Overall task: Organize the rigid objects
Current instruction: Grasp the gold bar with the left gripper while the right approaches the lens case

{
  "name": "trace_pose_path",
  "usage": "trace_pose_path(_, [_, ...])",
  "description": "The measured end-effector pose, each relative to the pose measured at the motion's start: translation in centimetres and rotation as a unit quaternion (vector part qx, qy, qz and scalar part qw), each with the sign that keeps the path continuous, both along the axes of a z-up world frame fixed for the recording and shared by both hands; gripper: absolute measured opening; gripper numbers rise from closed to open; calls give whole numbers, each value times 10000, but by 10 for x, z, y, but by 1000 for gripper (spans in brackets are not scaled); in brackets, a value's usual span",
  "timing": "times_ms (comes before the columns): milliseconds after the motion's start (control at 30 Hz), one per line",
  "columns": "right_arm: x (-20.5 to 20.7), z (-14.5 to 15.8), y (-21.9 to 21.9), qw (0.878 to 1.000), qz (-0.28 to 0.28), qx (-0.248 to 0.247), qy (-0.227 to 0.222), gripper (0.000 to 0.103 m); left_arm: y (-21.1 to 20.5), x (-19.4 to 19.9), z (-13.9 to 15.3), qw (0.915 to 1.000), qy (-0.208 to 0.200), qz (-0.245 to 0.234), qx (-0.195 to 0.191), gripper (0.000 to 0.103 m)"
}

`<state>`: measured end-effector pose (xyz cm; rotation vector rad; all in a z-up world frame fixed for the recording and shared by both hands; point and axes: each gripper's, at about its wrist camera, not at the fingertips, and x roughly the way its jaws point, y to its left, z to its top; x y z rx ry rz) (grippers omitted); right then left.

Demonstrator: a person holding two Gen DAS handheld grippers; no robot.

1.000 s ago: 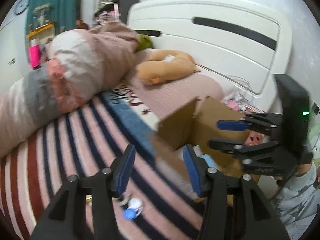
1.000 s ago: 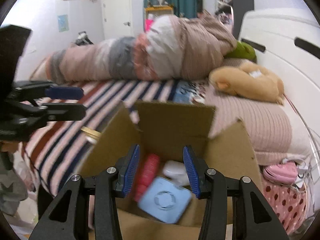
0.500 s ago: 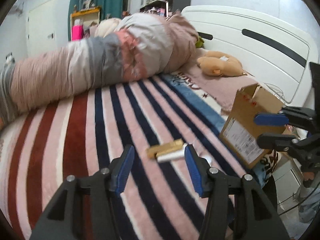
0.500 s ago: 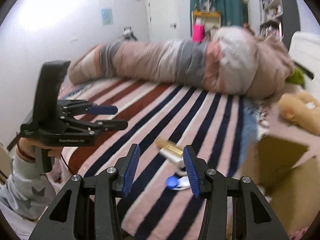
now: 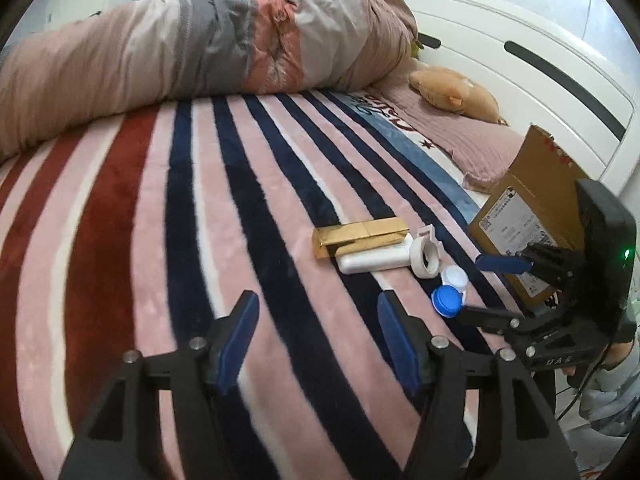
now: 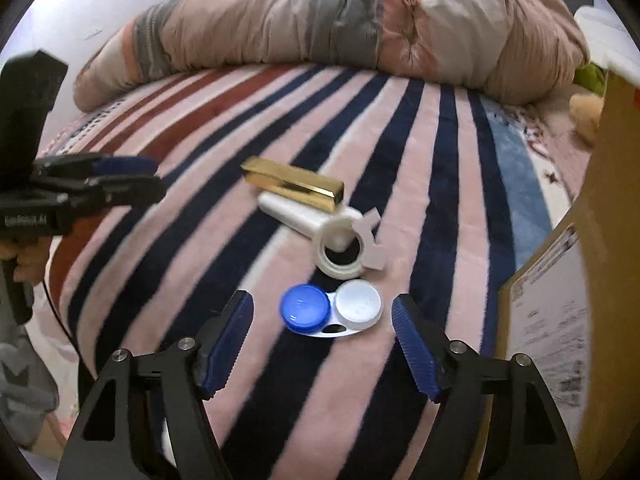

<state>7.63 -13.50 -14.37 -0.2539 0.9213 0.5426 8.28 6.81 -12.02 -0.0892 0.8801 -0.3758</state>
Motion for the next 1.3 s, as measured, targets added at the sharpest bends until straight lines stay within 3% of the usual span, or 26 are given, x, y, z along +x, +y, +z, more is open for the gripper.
trace_pose_path(400, [18, -25, -17, 9987, 144, 455, 150, 69, -38, 79, -21, 9971, 45, -705, -270, 60])
trace_pose_path(633, [12, -27, -9, 9993, 256, 275, -4, 69, -41, 68, -25, 9914, 278, -1260, -200, 30])
trace_pose_path(867, [13, -26, -8, 9990, 172, 421, -38, 69, -55, 64, -26, 9936, 220, -1111, 18, 17])
trace_pose_path(1000, [10, -24, -7, 9992, 148, 348, -117, 69, -57, 60, -24, 9956, 233, -900, 109, 16])
trace_pose_path(1300, [-14, -21, -2, 9991, 281, 290, -153, 69, -17, -18, -24, 9982, 437, -293, 275, 15])
